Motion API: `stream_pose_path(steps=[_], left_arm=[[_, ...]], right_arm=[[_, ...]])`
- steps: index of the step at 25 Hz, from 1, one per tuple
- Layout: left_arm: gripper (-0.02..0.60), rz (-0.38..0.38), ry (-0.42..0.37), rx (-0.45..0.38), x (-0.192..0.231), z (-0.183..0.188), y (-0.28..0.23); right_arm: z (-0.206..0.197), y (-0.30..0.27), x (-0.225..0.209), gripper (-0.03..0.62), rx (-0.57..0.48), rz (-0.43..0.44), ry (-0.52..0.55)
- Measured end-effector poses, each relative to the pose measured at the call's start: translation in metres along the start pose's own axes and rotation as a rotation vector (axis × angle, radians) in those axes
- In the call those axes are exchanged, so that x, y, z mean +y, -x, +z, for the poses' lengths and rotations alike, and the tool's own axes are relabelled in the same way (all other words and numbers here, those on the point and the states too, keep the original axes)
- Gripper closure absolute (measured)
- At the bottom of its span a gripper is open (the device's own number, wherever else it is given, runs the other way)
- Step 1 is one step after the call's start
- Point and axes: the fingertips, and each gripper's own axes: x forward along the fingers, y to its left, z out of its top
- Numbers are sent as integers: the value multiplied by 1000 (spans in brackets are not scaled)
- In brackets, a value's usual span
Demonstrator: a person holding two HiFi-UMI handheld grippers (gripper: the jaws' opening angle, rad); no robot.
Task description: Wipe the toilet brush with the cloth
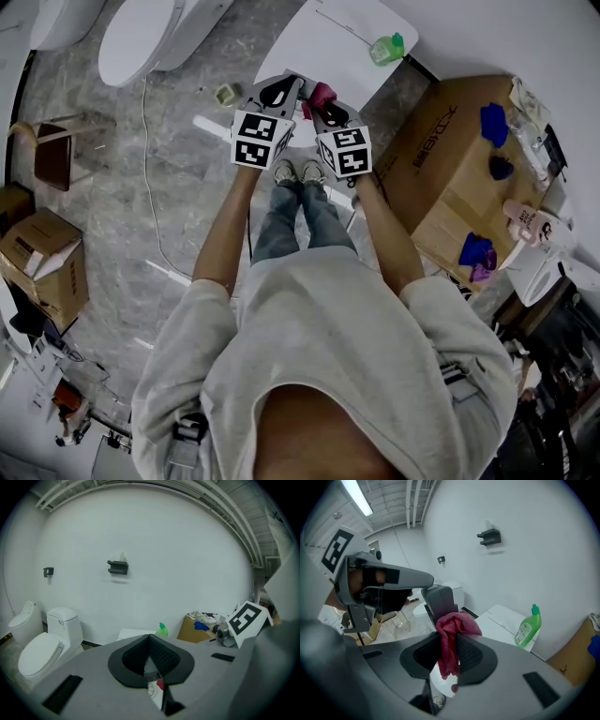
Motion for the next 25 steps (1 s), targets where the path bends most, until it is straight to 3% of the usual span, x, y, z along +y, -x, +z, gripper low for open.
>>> stream_pose_path(steps=[9, 12, 17, 25], left_arm=[[561, -26, -42, 22, -4, -1, -1], [561, -34, -44, 25, -6, -1, -2], [561, -37, -39, 24, -3, 0, -2], [561, -46, -40, 24, -7, 0, -2]], right_arm=[[-58, -46, -18, 493, 242, 35, 15], [-75, -43, -19, 494, 274, 38, 10], [-61, -18, -23, 493, 174, 6, -22], [10, 39, -15, 493, -57, -24, -6]])
